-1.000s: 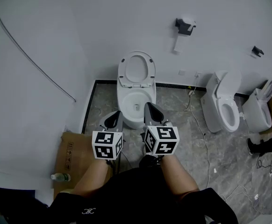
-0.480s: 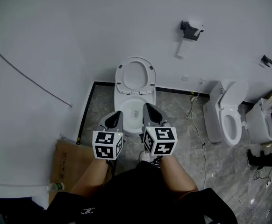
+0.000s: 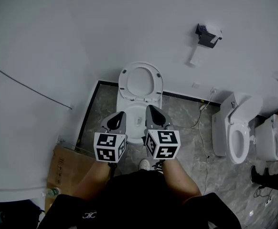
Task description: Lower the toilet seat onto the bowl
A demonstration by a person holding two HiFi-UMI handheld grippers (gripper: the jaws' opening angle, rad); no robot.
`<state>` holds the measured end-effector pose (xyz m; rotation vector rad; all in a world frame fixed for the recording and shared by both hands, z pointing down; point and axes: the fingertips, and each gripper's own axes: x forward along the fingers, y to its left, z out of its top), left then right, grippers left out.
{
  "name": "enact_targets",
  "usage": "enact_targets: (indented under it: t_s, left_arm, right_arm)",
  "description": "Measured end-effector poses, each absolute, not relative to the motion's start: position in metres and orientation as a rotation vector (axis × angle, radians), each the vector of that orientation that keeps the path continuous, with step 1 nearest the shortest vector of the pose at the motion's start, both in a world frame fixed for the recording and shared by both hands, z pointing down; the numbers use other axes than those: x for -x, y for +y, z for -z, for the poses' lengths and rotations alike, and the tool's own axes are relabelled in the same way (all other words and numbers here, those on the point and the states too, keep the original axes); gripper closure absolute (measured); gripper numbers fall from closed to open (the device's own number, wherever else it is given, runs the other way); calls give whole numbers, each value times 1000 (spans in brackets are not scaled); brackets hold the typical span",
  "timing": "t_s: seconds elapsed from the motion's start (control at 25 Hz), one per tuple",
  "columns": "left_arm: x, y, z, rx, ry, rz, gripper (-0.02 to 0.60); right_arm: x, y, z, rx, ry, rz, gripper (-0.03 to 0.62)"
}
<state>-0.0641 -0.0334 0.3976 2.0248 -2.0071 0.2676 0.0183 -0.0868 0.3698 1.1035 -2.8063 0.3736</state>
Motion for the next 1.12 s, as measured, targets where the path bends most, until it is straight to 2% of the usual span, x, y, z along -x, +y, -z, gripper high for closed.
enact_targets:
  t_s: [0.36, 0.72, 1.12]
  left_arm:
    - [69, -100, -402, -1950, -2038, -245, 574]
    - [89, -120, -429, -1886, -2019, -262, 574]
    - [117, -169, -440, -1945, -1946, -307, 574]
  right_arm:
    - [-5, -150, -381, -1010, -2795, -372, 586]
    - [15, -174, -403, -969, -2757, -367, 586]
    - [30, -215, -415, -1078, -2673, -371, 586]
